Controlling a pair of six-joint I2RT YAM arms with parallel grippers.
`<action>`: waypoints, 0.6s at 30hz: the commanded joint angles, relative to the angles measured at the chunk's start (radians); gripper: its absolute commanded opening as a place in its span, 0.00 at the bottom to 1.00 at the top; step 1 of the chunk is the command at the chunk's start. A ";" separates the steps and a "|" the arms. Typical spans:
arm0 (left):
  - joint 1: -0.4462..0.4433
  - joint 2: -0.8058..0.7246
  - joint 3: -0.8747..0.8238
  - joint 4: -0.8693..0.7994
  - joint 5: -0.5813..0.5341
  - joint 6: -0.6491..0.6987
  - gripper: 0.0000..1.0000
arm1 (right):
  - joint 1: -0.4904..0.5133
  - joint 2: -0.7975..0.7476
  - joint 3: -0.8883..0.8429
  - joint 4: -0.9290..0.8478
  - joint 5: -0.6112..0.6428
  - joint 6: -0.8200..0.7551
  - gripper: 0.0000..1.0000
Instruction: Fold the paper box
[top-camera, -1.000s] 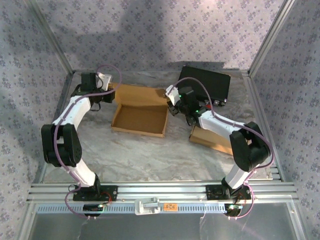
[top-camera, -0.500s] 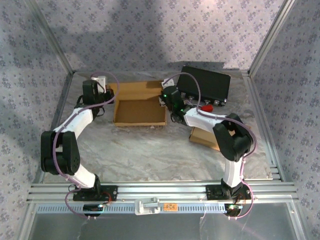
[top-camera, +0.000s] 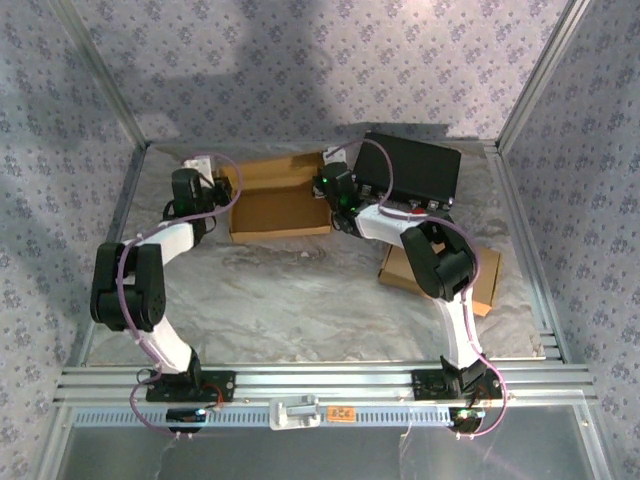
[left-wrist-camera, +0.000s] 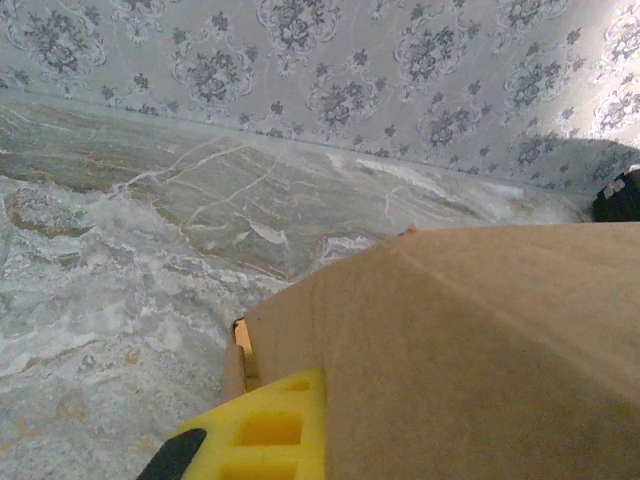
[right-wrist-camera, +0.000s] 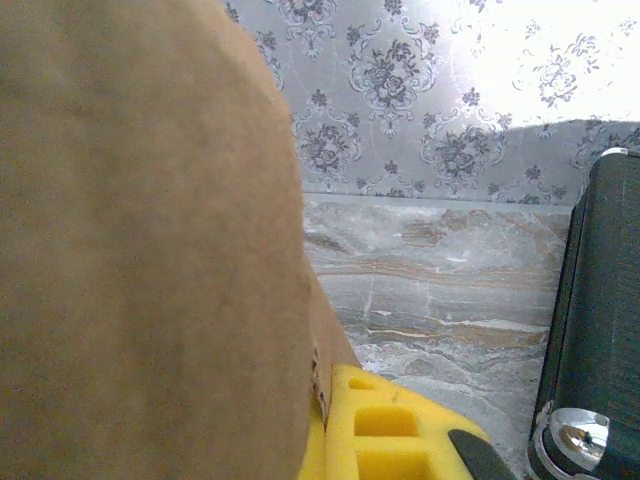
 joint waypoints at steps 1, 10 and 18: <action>-0.026 0.017 0.001 0.103 0.061 -0.011 0.07 | 0.011 0.042 0.062 -0.048 -0.021 0.063 0.00; -0.034 0.034 -0.058 0.145 0.054 -0.016 0.07 | 0.021 0.054 -0.050 0.076 -0.012 0.022 0.00; -0.049 -0.005 -0.044 -0.017 -0.004 -0.065 0.06 | 0.024 0.014 -0.059 -0.002 0.020 0.062 0.06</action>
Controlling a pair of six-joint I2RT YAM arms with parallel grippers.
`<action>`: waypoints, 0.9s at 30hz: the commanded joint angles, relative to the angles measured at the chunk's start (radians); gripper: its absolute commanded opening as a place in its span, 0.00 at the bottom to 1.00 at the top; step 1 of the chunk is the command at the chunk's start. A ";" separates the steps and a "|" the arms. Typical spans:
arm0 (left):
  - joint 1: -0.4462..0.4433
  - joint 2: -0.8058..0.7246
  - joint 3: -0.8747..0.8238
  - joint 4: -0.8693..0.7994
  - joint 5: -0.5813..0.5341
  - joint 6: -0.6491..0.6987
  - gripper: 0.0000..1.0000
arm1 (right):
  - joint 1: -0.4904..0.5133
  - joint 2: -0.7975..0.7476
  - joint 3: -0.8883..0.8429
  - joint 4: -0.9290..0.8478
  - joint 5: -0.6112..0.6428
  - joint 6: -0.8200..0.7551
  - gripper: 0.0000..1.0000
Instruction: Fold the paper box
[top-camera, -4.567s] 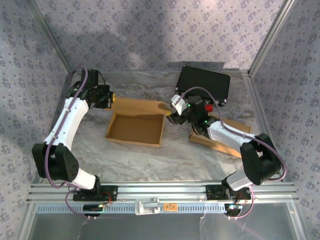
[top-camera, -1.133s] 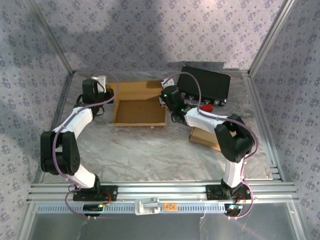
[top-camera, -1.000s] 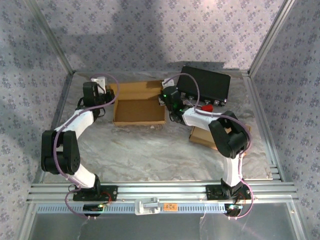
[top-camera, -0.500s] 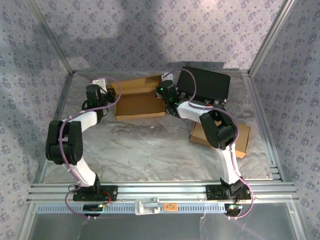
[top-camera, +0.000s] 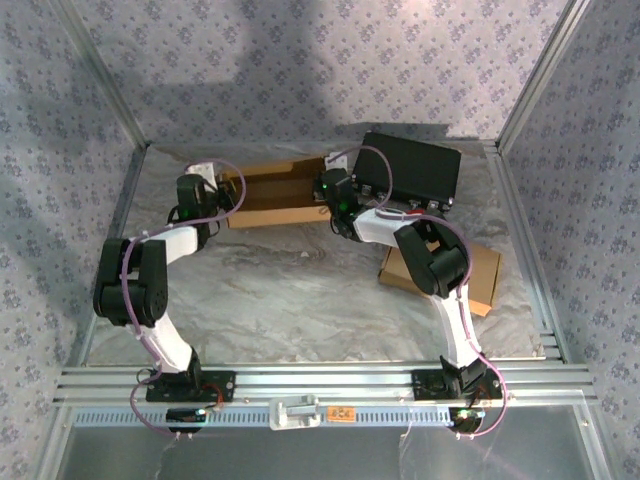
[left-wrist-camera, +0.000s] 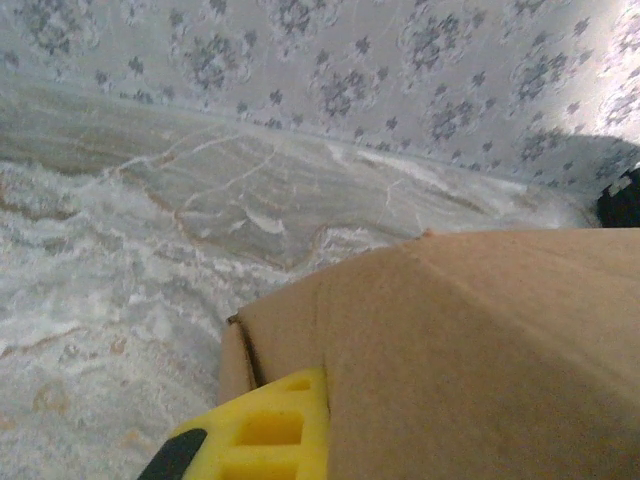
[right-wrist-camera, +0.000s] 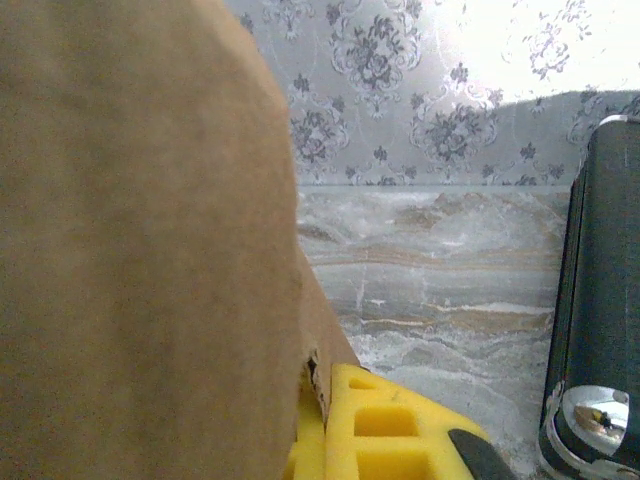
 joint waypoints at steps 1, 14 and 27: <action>-0.032 -0.045 -0.012 -0.086 0.010 -0.041 0.06 | 0.023 -0.034 -0.021 -0.111 0.005 0.052 0.06; -0.032 -0.092 -0.031 -0.219 -0.015 -0.021 0.06 | 0.027 -0.204 -0.085 -0.345 -0.014 0.224 0.46; -0.036 -0.096 -0.015 -0.270 -0.026 -0.003 0.05 | 0.011 -0.398 -0.148 -0.511 -0.113 0.410 0.65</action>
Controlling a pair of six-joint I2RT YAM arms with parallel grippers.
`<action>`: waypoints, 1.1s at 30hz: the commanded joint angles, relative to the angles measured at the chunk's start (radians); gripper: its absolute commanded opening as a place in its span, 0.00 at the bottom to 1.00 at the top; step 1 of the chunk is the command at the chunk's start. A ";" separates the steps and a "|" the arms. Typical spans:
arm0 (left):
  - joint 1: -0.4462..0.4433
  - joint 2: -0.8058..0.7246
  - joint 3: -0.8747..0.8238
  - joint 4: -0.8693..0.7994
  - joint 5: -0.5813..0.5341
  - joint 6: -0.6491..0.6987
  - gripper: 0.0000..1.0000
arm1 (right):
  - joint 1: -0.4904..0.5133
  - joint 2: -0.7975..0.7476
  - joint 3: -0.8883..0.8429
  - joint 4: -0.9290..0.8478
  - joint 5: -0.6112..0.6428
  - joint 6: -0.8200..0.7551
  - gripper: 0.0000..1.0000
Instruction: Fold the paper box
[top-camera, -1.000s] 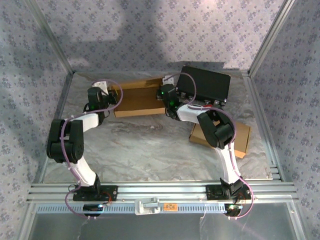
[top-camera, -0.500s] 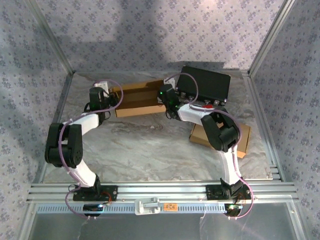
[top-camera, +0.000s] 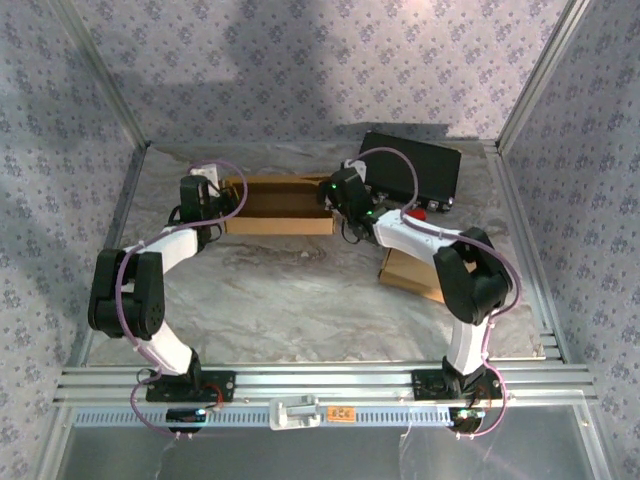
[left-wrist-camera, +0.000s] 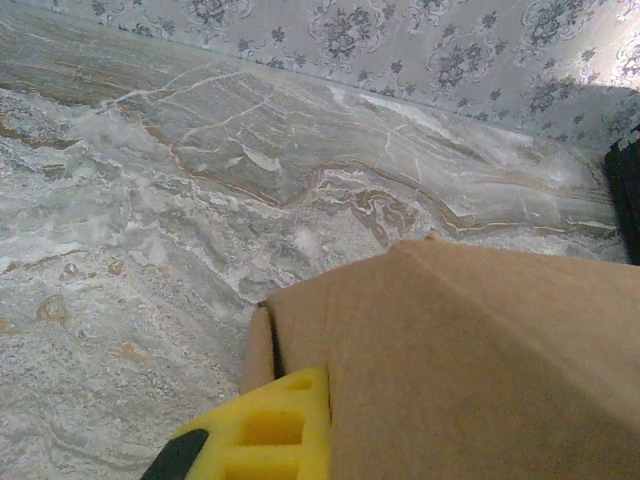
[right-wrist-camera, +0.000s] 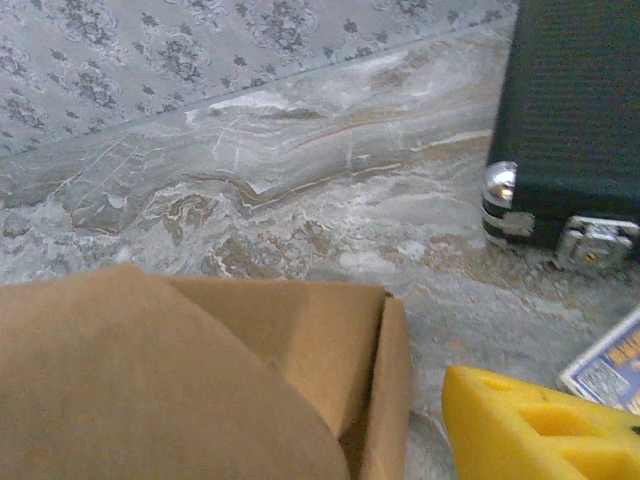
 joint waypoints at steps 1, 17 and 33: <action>-0.008 -0.012 -0.009 -0.097 0.002 0.004 0.05 | -0.004 -0.085 -0.014 -0.081 -0.034 0.081 0.65; -0.020 -0.007 -0.007 -0.111 -0.008 0.010 0.05 | 0.036 -0.254 0.107 -0.427 -0.130 0.768 0.62; -0.024 -0.031 -0.031 -0.126 -0.026 -0.001 0.05 | 0.054 0.081 0.515 -0.538 -0.212 1.172 0.59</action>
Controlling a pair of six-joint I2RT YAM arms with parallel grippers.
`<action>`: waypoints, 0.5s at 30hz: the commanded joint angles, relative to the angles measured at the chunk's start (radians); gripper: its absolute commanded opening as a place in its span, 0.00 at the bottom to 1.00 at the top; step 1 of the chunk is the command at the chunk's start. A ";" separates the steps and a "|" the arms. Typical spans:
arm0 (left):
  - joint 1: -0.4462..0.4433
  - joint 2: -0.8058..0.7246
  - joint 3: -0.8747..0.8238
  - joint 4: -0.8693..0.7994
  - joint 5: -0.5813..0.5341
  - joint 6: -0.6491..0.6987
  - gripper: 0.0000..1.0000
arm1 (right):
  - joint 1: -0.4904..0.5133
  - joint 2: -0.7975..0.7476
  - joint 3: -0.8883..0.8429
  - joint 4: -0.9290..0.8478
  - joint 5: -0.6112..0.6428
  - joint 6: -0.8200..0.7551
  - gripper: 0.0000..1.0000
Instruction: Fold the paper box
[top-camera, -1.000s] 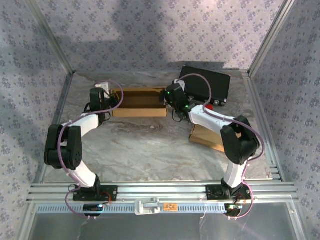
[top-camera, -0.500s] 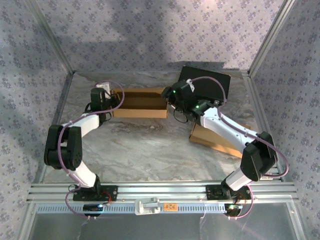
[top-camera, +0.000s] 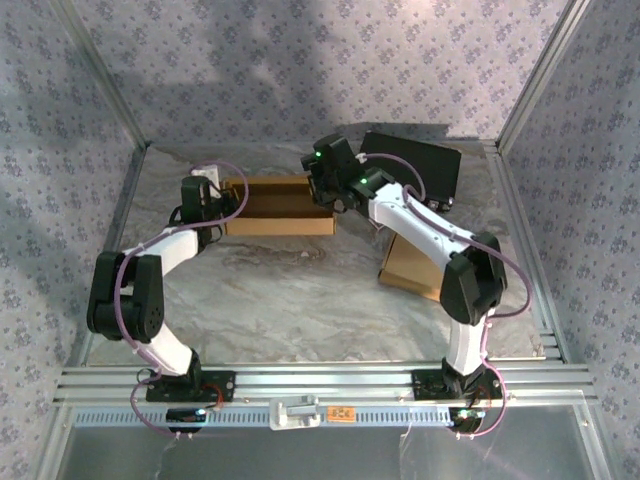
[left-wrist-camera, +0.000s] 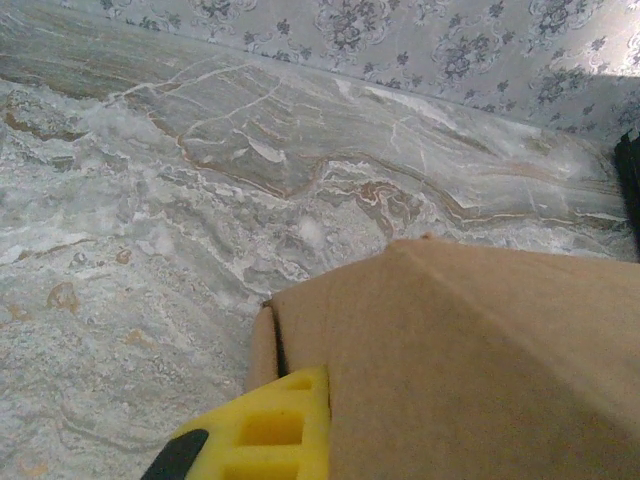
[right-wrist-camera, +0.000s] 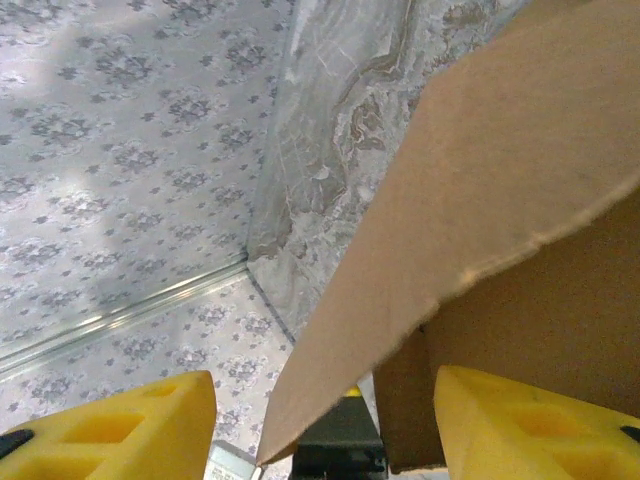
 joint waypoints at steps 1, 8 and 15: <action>-0.013 -0.011 -0.025 -0.092 -0.001 -0.006 0.05 | -0.001 0.040 0.065 -0.069 0.008 0.065 0.57; -0.017 -0.018 -0.024 -0.096 -0.007 -0.006 0.05 | -0.007 0.092 0.111 -0.088 0.013 0.050 0.27; -0.018 -0.038 -0.025 -0.091 -0.014 0.002 0.07 | -0.013 0.083 0.050 -0.086 -0.016 0.075 0.00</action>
